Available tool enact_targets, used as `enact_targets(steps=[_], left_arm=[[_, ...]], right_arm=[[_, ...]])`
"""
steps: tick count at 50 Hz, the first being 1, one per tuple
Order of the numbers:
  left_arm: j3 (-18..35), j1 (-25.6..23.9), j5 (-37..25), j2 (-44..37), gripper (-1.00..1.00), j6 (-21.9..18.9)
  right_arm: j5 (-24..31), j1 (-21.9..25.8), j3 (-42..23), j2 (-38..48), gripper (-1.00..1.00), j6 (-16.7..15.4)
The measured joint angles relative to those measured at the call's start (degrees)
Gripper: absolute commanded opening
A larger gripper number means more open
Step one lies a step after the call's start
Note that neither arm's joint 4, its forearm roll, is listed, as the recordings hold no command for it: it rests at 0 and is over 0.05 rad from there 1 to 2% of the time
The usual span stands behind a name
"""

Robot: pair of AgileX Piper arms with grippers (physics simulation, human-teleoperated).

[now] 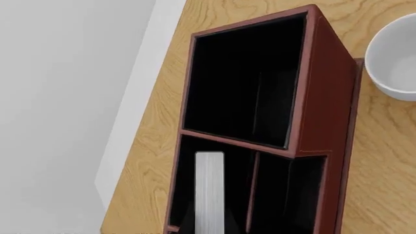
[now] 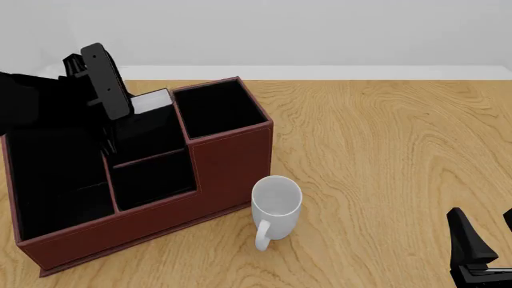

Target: Pick up the book and place it in the front compartment of the caddy.

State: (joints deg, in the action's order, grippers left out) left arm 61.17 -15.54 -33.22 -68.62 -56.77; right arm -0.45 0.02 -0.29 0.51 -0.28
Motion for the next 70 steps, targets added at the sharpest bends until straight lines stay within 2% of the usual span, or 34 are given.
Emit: enact_targets(steps=[32,51,70], left_arm=[[-4.4,0.3,4.7,0.0,-1.0,0.8],[-5.5,0.8,8.2,-3.0,-1.0,2.6],[-6.1,1.3,10.4,-3.6,-1.0,2.0]], right_arm=[[0.0,0.0,0.0,0.0,1.0,0.0],[0.0,0.0,0.0,0.0,1.0,0.0],[0.0,0.0,0.0,0.0,1.0,0.0]])
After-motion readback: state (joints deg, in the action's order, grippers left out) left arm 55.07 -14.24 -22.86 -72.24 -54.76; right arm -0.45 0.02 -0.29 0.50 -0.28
